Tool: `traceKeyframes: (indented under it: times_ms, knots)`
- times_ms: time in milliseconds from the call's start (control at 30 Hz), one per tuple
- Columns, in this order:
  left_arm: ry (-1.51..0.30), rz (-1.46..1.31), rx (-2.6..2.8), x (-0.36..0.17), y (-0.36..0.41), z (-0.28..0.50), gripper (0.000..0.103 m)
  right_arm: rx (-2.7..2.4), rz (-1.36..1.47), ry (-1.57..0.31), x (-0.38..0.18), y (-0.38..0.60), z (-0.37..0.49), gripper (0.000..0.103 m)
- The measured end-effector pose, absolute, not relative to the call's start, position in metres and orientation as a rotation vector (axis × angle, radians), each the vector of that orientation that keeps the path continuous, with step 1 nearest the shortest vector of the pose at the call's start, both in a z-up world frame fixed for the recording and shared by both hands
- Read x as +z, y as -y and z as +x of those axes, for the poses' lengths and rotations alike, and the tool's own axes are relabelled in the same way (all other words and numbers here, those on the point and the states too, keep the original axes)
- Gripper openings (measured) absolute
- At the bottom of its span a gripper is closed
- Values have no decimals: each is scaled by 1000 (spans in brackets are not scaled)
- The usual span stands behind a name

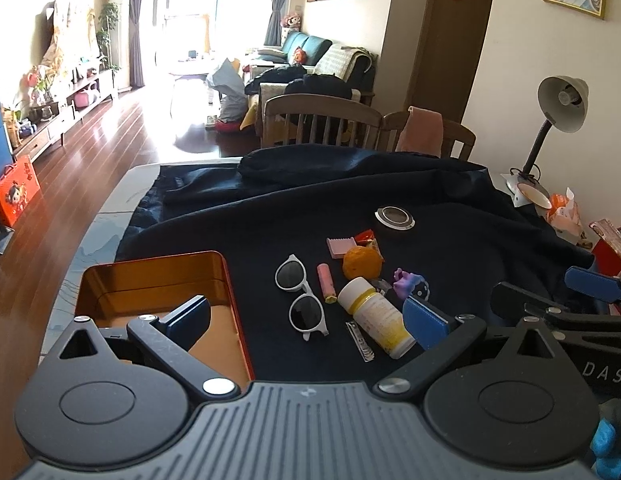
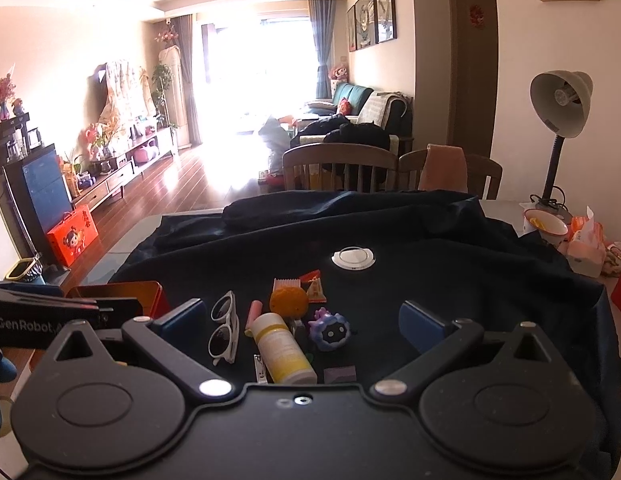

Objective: Organize rigid objects
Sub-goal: 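Close the left tool on the white pill bottle while the right tool grasps the purple block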

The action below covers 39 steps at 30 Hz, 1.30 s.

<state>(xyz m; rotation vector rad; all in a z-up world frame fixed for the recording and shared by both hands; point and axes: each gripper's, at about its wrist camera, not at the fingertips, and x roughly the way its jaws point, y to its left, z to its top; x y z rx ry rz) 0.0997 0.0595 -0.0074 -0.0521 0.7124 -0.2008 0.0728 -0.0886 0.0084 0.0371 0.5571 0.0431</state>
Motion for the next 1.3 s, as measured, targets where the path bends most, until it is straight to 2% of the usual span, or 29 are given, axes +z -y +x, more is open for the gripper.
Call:
traceKeyframes:
  times_ms: [267, 467, 800, 967, 1233, 1300]
  knots:
    - [-752, -73, -188, -22, -40, 116, 103, 98, -45, -621, -21, 110, 90, 102]
    - [-782, -42, -144, -35, -10, 131, 103, 203, -116, -697, -58, 130, 109, 98]
    - [-876, -38, -126, -74, 38, 164, 103, 397, -240, -769, -111, 145, 141, 83]
    - [-945, -16, -63, -98, 56, 184, 103, 459, -245, -783, -123, 153, 156, 79]
    - [-987, 4, -63, -116, 70, 206, 102, 512, -225, -801, -136, 155, 170, 67]
    - [-1002, -9, -74, -120, 71, 211, 96, 511, -217, -804, -137, 156, 174, 64]
